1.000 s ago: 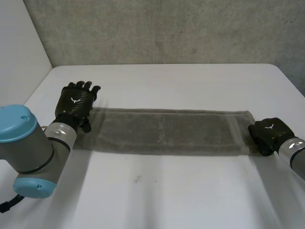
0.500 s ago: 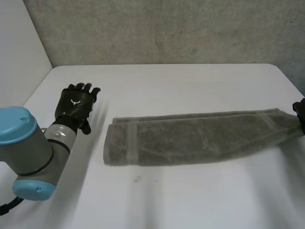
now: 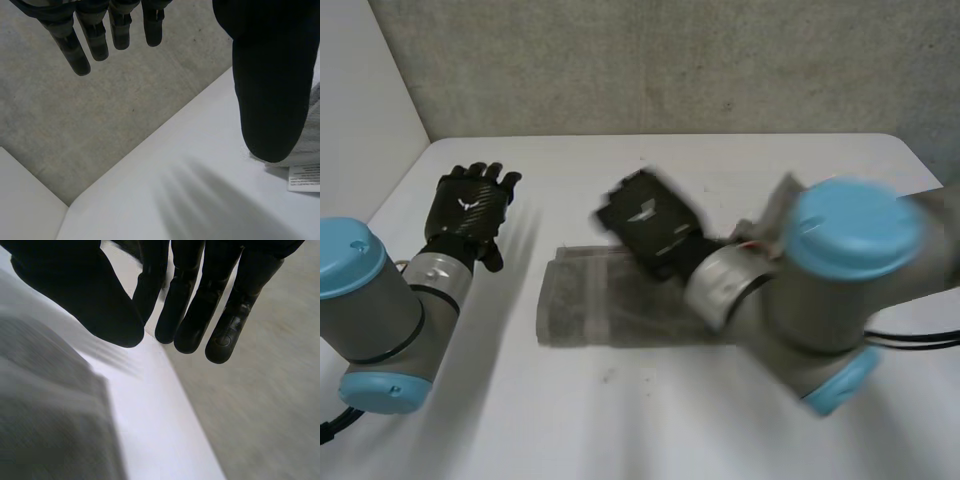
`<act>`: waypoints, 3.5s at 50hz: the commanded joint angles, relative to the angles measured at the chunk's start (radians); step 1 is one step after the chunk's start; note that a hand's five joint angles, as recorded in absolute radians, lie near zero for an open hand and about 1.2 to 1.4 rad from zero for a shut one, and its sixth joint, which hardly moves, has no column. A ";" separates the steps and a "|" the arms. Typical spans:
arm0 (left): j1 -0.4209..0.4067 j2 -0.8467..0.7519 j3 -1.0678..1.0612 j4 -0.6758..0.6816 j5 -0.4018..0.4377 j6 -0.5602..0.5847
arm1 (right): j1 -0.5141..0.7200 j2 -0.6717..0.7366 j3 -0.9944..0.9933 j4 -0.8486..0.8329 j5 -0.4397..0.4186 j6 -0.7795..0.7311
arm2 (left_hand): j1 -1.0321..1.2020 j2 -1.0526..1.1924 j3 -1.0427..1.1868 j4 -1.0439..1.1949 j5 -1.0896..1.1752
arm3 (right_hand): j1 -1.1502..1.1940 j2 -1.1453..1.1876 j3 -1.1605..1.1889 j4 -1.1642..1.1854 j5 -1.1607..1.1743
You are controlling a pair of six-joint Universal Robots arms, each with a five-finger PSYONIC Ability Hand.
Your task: Fold the towel.
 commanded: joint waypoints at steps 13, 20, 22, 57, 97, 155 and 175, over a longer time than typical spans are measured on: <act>0.009 -0.002 -0.002 0.007 -0.001 -0.002 | 0.172 0.173 -0.131 0.010 0.267 0.082 | 0.001 0.009 0.008 0.007 -0.030 | -0.251 -0.450 -0.457 -0.463 -0.436; 0.007 -0.005 -0.002 0.009 0.001 -0.002 | -0.104 0.064 -0.085 0.027 0.374 0.355 | 0.001 0.009 0.008 0.007 -0.030 | -0.254 -0.453 -0.460 -0.466 -0.439; 0.007 -0.007 -0.003 0.009 0.001 0.000 | -0.133 0.072 -0.085 0.043 0.359 0.363 | 0.001 0.009 0.008 0.007 -0.030 | -0.254 -0.453 -0.460 -0.466 -0.439; 0.006 -0.016 -0.011 0.010 0.001 0.004 | -0.258 0.320 -0.177 0.113 0.328 0.467 | 0.001 0.009 0.008 0.007 -0.030 | -0.248 -0.447 -0.454 -0.460 -0.434; 0.004 -0.017 -0.016 0.010 0.003 0.007 | -0.221 0.235 -0.237 0.093 0.261 0.512 | 0.001 0.009 0.008 0.007 -0.030 | 0.414 0.216 0.209 0.203 0.229; -0.154 -0.019 -0.007 0.000 0.007 -0.203 | -0.309 -0.046 0.385 0.025 0.110 0.279 | 0.005 0.013 0.012 0.010 -0.026 | -0.343 -0.542 -0.549 -0.555 -0.529; -0.099 0.045 -0.019 -0.005 -0.002 -0.203 | -0.004 -0.004 0.072 -0.067 0.121 0.148 | 0.002 0.010 0.009 0.007 -0.029 | 0.414 0.216 0.209 0.203 0.229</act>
